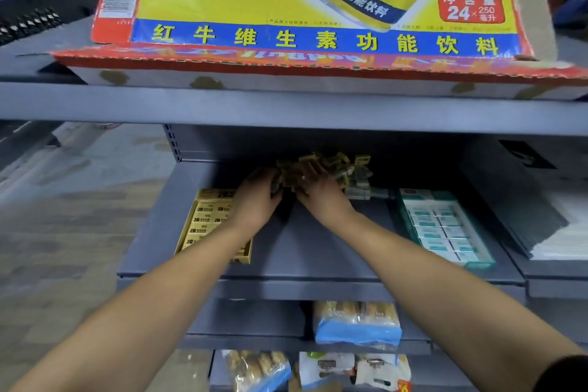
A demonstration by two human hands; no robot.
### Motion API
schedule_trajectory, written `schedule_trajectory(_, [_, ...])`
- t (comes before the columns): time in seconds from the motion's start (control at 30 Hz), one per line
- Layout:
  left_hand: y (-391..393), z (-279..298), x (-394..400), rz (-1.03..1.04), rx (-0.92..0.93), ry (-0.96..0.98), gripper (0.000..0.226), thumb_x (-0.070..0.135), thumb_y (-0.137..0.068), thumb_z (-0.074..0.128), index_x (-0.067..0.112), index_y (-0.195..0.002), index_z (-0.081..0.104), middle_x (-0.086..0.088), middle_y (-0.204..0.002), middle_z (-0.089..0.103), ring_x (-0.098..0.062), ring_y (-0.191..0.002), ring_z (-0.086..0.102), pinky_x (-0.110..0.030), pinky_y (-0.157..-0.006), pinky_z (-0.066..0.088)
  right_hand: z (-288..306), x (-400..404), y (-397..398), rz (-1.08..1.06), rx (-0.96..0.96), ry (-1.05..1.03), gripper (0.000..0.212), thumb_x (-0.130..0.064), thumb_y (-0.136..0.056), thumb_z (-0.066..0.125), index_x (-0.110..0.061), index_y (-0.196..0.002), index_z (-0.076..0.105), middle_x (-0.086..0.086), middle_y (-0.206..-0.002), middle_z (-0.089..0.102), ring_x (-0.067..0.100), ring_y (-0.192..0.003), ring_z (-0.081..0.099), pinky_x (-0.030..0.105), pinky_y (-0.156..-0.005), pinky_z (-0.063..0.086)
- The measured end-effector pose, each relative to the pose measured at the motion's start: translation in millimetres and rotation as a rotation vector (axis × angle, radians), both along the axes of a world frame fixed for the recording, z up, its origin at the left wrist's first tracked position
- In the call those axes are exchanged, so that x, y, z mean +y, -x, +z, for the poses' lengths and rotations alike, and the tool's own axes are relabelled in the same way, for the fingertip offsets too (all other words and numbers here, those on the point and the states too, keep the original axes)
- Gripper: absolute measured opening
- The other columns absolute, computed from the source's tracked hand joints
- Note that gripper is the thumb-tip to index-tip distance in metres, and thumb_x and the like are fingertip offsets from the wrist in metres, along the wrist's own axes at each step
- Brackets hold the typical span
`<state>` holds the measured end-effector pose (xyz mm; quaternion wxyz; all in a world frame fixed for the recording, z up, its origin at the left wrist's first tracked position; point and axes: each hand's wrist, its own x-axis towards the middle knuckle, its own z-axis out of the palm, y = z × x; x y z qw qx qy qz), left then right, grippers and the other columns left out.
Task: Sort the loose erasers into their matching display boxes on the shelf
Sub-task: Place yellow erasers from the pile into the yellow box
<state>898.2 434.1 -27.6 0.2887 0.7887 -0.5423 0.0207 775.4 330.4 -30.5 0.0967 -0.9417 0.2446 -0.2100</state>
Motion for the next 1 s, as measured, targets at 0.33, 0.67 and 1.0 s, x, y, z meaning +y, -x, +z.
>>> schedule_trajectory(0.33, [27.7,-0.5,3.0,-0.051,0.027,0.038,0.029,0.021,-0.091,0.061,0.014,-0.119,0.06,-0.013,-0.116,0.064,-0.032,-0.099,0.063,-0.042,-0.079,0.053,3.2,10.0,41.3,0.053,-0.22,-0.154,0.041,-0.014,-0.091,0.062,-0.011,-0.131,0.053,0.01,-0.124,0.061,0.025,-0.109,0.061,0.034,-0.085,0.052])
schedule_trajectory(0.67, [49.4,1.2,3.1,-0.135,0.06,0.084,0.03,0.016,-0.089,0.066,0.014,-0.119,0.063,-0.008,-0.116,0.066,-0.027,-0.103,0.062,-0.034,-0.084,0.051,5.3,13.3,67.2,-0.045,-0.315,-0.561,0.023,-0.018,-0.101,0.045,-0.011,-0.116,0.06,0.003,-0.089,0.065,0.015,-0.078,0.063,0.025,-0.071,0.05])
schedule_trajectory(1.0, [58.0,0.6,0.7,-0.131,0.078,0.084,0.031,0.015,-0.091,0.063,0.013,-0.122,0.061,-0.008,-0.117,0.065,-0.024,-0.105,0.06,-0.033,-0.086,0.05,-3.1,12.4,82.2,-0.045,-0.339,-0.411,0.034,-0.018,-0.088,0.067,-0.015,-0.12,0.058,-0.005,-0.096,0.063,0.007,-0.081,0.059,0.021,-0.075,0.051])
